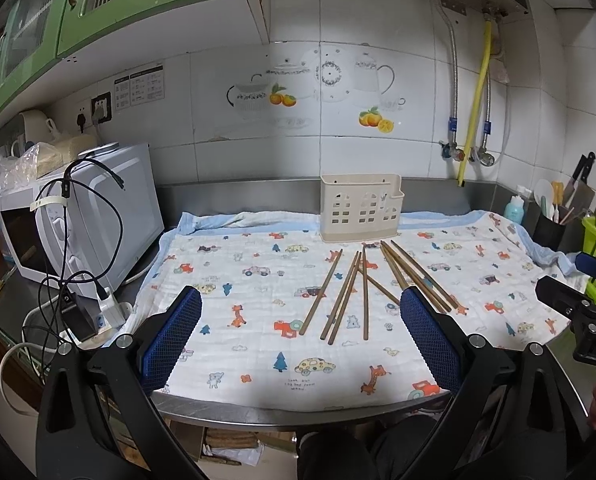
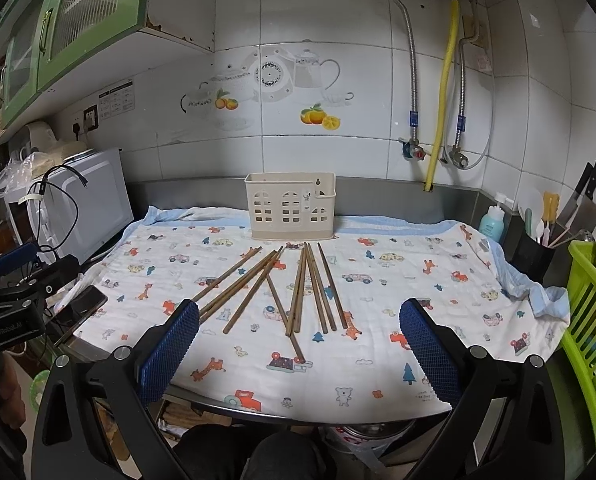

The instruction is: Organize utensils

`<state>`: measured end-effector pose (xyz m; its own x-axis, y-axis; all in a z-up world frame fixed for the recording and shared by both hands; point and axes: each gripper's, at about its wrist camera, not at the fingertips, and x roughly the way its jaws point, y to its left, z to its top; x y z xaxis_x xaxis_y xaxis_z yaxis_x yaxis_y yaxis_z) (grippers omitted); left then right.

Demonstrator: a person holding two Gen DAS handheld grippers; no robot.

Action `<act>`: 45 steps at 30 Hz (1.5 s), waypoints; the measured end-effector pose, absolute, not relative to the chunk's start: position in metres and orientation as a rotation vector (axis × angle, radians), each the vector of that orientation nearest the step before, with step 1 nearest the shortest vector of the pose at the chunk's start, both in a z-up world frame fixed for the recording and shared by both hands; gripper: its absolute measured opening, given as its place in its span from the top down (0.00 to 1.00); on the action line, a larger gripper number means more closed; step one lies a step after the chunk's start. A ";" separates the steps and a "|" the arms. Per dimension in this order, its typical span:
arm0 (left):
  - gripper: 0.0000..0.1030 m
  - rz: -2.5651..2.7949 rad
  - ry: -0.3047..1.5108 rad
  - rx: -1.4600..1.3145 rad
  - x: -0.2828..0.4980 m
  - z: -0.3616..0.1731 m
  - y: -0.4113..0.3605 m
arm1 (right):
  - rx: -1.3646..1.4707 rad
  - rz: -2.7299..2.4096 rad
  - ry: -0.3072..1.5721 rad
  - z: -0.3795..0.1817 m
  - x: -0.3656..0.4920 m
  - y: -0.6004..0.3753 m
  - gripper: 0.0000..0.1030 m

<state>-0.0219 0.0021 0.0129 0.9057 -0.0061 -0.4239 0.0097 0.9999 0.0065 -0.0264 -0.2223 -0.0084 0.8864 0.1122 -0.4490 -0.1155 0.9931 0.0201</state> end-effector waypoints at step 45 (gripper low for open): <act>0.05 -0.020 0.461 0.023 -0.021 -0.002 0.000 | -0.012 0.117 0.487 -0.017 -0.026 -0.221 0.06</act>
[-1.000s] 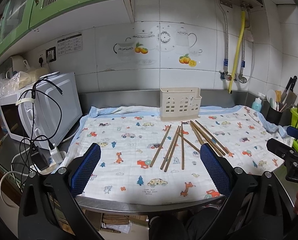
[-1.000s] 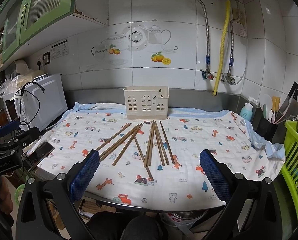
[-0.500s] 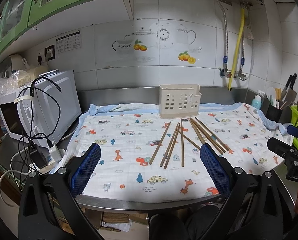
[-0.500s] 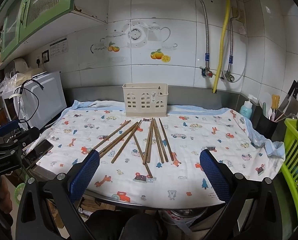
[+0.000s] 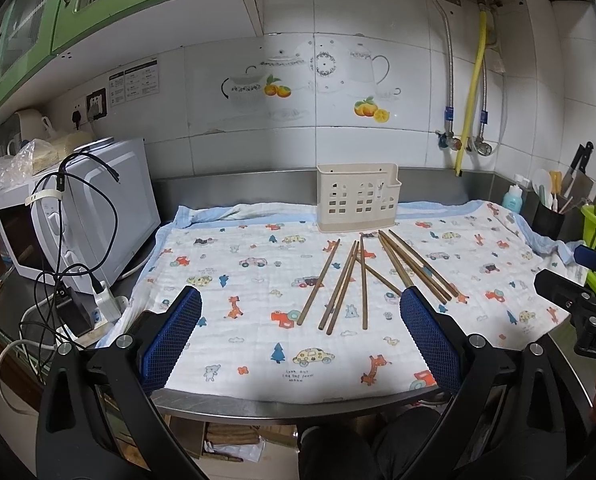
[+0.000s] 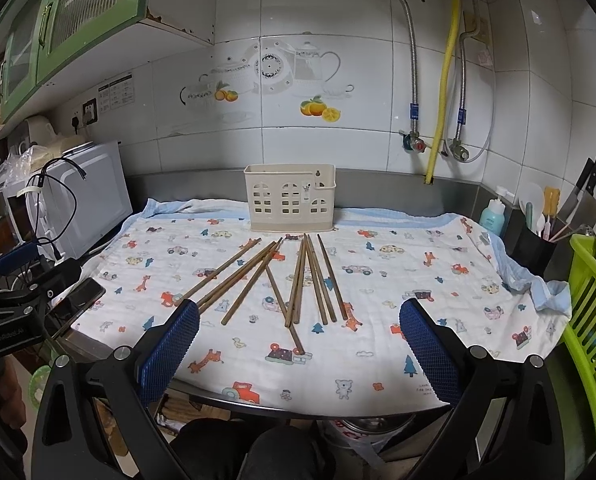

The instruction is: Organize utensils

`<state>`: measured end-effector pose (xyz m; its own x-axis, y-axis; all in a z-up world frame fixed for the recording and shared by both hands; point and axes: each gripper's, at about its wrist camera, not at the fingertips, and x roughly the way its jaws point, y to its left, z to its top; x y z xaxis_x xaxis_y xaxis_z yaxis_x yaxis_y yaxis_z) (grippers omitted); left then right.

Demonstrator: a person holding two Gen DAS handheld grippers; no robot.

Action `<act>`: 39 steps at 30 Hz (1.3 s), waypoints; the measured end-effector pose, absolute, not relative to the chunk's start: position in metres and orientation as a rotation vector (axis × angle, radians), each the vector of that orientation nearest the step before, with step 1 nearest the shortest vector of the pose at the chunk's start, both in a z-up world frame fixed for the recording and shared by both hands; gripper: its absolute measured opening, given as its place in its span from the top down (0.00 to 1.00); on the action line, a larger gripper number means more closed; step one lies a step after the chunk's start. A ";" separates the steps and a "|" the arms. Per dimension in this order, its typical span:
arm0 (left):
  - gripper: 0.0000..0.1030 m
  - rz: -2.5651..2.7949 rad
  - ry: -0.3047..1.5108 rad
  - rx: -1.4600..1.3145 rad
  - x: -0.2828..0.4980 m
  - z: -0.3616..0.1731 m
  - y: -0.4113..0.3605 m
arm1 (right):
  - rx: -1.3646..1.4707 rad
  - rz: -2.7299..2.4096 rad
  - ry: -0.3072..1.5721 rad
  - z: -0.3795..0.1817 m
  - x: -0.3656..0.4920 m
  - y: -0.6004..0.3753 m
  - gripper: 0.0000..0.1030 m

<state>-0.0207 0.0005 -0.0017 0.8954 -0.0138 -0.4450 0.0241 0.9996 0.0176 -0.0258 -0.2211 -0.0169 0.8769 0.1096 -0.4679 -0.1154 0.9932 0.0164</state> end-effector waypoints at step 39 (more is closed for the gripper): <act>0.05 -0.041 0.545 0.012 0.024 -0.027 -0.004 | -0.026 0.144 0.552 -0.044 0.016 -0.222 0.06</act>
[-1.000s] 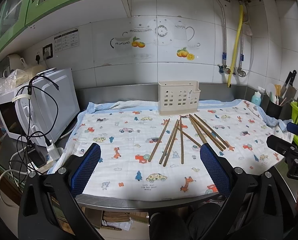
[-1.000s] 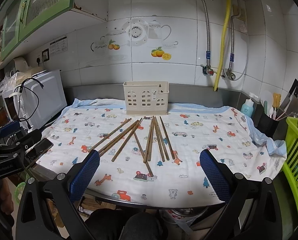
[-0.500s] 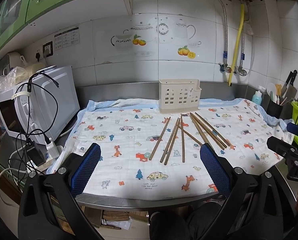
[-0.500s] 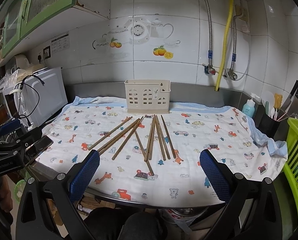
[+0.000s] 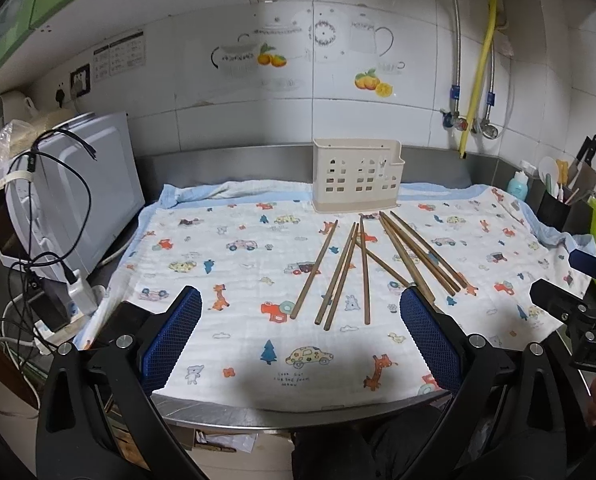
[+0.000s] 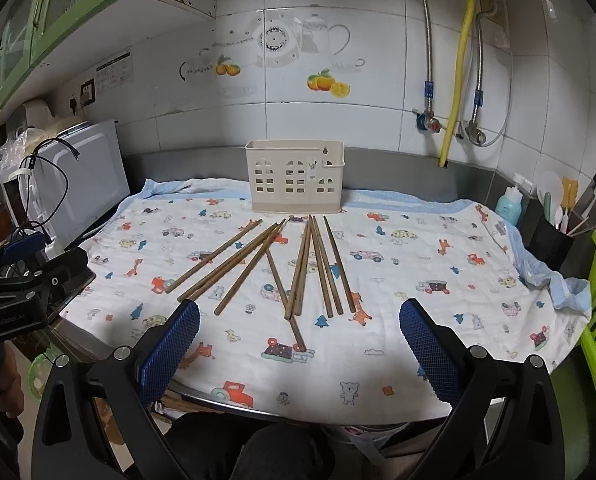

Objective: Organize utensils
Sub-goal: 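Lower both tools toward the scattered wooden chopsticks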

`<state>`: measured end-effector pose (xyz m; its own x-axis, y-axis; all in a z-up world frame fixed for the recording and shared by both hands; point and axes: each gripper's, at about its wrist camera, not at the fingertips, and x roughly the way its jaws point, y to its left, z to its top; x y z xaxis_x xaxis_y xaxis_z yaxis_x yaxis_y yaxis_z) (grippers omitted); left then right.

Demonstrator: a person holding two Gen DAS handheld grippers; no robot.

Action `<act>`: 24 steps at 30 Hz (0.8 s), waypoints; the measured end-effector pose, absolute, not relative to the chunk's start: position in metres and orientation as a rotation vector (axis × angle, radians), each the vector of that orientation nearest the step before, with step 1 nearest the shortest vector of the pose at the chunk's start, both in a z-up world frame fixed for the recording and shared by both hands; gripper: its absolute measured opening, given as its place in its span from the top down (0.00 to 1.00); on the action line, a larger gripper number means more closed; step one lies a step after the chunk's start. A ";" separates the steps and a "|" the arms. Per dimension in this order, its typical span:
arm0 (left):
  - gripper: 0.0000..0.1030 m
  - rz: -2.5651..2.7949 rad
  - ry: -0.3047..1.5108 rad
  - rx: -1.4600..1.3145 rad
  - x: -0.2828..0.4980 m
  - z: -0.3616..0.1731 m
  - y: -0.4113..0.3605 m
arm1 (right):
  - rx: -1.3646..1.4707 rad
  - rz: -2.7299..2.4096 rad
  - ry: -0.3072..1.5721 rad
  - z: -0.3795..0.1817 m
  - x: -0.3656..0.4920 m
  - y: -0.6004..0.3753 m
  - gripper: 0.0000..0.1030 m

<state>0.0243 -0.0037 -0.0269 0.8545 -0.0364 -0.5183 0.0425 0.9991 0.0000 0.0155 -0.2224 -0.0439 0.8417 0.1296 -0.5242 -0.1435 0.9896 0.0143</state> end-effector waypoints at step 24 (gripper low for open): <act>0.09 -0.057 0.648 -0.027 0.108 -0.068 0.010 | 0.005 0.123 0.649 -0.091 0.097 -0.249 0.07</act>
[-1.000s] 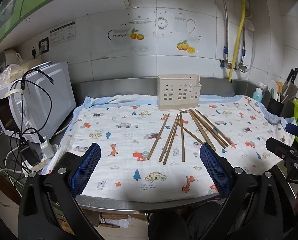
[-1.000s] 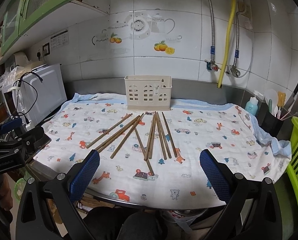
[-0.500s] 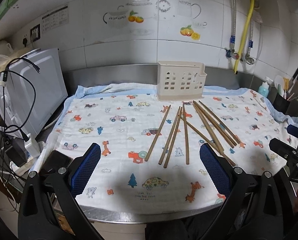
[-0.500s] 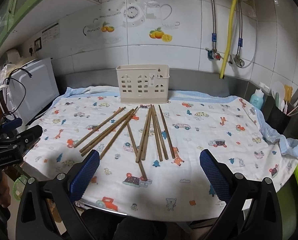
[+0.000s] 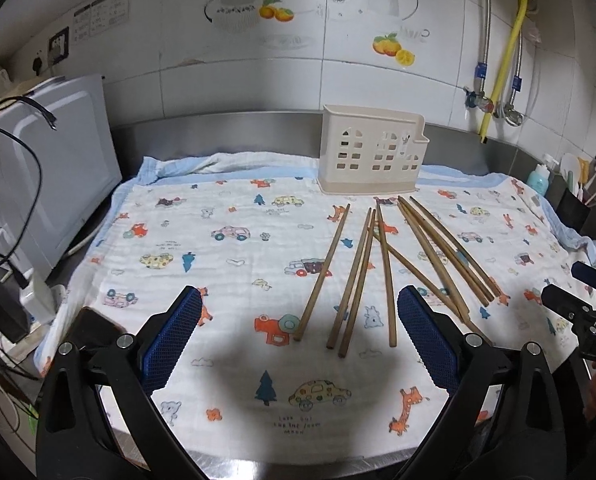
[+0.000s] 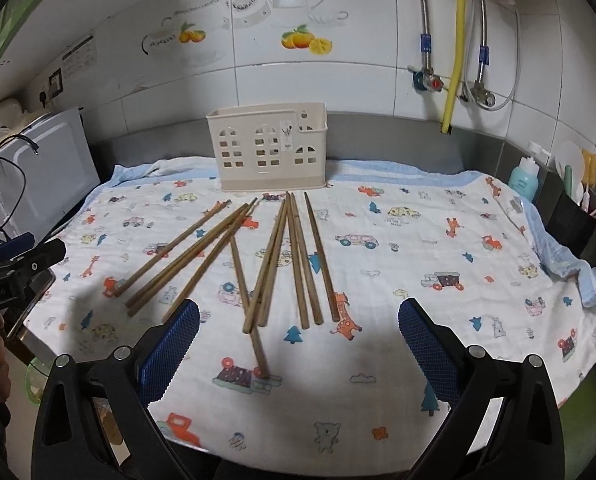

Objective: Organize utensils
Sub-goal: 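Lower both tools toward the scattered wooden chopsticks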

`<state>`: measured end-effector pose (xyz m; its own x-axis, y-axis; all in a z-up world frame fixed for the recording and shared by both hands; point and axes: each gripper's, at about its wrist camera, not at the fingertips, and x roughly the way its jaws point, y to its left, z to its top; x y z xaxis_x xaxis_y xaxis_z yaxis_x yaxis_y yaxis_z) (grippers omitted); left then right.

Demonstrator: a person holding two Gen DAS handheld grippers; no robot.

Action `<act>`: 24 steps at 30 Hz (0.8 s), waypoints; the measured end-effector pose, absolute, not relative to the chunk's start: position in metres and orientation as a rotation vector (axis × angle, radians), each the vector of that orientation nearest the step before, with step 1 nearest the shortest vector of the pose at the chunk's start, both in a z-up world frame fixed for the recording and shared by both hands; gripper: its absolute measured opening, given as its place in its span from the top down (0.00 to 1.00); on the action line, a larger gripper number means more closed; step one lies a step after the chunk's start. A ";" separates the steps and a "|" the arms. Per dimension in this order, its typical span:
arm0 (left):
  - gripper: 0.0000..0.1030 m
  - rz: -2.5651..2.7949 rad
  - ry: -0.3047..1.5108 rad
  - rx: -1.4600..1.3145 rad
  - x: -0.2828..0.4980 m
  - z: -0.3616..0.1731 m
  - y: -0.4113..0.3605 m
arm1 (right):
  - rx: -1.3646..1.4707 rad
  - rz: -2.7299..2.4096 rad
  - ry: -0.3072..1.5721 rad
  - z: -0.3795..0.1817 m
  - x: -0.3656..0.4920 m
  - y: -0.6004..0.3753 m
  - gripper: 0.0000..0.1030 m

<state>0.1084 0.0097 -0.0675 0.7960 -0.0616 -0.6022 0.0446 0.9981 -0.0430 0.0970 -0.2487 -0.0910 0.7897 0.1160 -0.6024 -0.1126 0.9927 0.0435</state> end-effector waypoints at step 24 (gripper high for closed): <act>0.64 -0.132 0.813 -0.097 0.179 -0.128 0.024 | 0.034 0.143 0.800 -0.149 0.165 -0.275 0.74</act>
<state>0.1794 0.0241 -0.1283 0.6799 -0.1548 -0.7168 0.0807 0.9873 -0.1367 0.1653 -0.2755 -0.1492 0.6878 0.1411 -0.7120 -0.1150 0.9897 0.0850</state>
